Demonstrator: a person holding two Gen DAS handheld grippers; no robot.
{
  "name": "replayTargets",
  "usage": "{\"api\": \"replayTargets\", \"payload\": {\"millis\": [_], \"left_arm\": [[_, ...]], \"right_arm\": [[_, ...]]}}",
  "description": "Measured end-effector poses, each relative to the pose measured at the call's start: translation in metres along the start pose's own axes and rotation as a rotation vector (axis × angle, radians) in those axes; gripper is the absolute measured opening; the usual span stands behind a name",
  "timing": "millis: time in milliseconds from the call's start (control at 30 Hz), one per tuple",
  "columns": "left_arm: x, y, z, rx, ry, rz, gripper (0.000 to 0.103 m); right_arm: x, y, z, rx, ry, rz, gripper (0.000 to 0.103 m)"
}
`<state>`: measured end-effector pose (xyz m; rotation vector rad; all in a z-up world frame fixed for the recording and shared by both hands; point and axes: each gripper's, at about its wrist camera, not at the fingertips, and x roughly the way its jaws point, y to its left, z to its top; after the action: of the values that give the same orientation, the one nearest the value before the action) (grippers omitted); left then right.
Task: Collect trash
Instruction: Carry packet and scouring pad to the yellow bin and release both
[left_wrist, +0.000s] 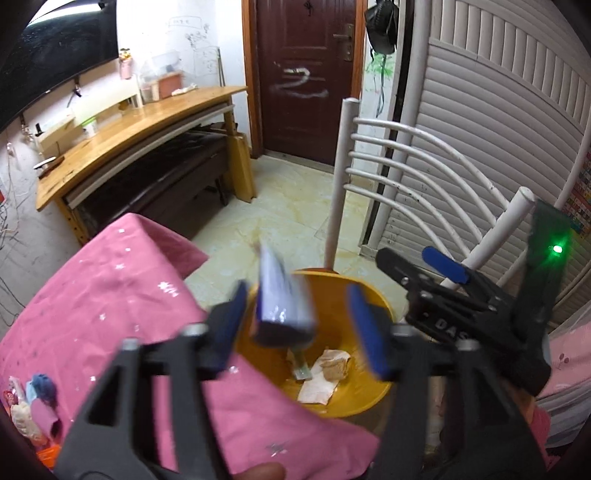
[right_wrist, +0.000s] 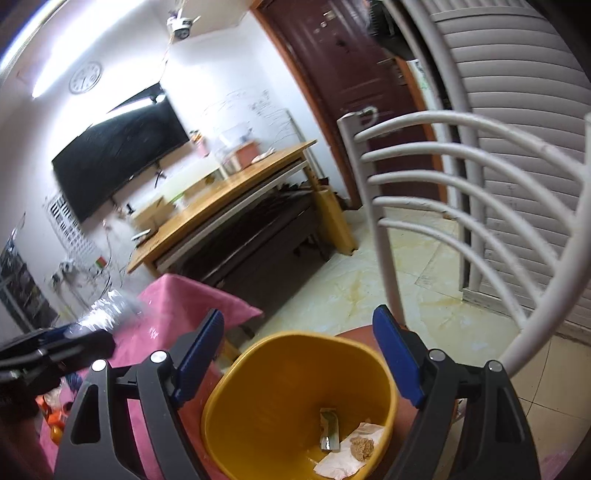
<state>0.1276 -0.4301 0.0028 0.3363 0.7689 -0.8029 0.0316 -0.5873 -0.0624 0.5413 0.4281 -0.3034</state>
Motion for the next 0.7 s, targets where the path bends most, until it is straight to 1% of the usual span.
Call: {"api": "replayTargets", "payload": {"millis": [133,233,567,700], "left_arm": [[0.008,-0.006,0.0,-0.002,0.016,0.002,0.069],[0.005,-0.001,-0.003,-0.018,0.017,0.005,0.069],[-0.037,0.028,-0.008,-0.076,-0.05,0.023,0.069],[-0.059,0.048,-0.012,-0.117,-0.082,0.038,0.069]], "right_arm": [[0.0,0.001,-0.002,-0.007,0.003,0.01,0.077],[0.003,0.009,-0.005,-0.03,0.012,0.019,0.077],[0.005,0.039,-0.012,-0.1,0.021,0.037,0.077],[0.007,0.059,-0.013,-0.131,0.034,0.054,0.077]]}}
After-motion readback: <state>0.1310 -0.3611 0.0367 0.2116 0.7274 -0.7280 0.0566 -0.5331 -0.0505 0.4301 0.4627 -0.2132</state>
